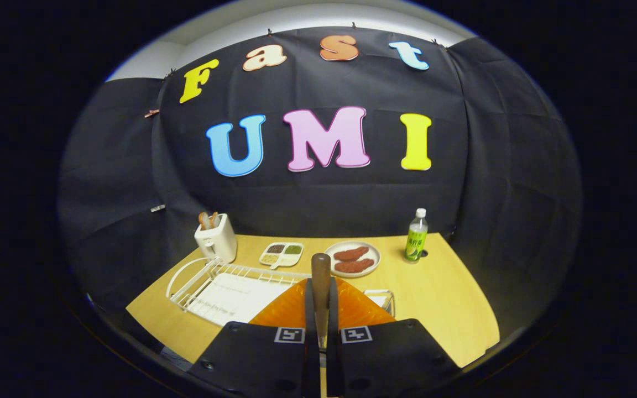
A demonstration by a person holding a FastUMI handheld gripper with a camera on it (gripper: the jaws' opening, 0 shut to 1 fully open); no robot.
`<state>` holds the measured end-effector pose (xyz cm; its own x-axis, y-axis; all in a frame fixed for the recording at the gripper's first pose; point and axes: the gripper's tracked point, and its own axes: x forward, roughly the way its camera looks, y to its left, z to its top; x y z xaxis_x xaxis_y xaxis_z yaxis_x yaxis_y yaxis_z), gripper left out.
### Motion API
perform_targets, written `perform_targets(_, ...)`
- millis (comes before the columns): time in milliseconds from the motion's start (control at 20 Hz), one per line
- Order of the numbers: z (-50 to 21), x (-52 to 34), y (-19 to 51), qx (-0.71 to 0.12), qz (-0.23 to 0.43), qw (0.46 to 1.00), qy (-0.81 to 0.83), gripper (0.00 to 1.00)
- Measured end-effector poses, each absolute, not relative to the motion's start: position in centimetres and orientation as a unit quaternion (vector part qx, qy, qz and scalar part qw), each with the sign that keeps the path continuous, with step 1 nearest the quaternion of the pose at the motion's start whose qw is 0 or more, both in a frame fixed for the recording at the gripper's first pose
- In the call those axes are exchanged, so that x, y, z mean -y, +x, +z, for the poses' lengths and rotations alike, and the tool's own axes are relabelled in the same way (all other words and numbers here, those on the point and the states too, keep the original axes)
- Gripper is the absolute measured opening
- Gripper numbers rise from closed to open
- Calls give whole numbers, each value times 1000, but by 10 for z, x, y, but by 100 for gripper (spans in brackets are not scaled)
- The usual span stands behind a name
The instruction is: Take the plate from the dish rack, then take the spoon from the basket and place it into the plate.
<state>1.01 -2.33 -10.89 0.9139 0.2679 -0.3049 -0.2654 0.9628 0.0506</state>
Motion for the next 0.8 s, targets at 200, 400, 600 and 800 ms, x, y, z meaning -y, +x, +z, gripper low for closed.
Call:
perform_targets(200,-175,-34,-38,-222,173,959,30,9)
perform_targets(400,-230,-66,-59,-275,173,942,80,9)
perform_targets(600,-283,-63,-57,-336,130,920,154,9)
perform_targets(800,-307,-51,-52,-353,108,918,144,9)
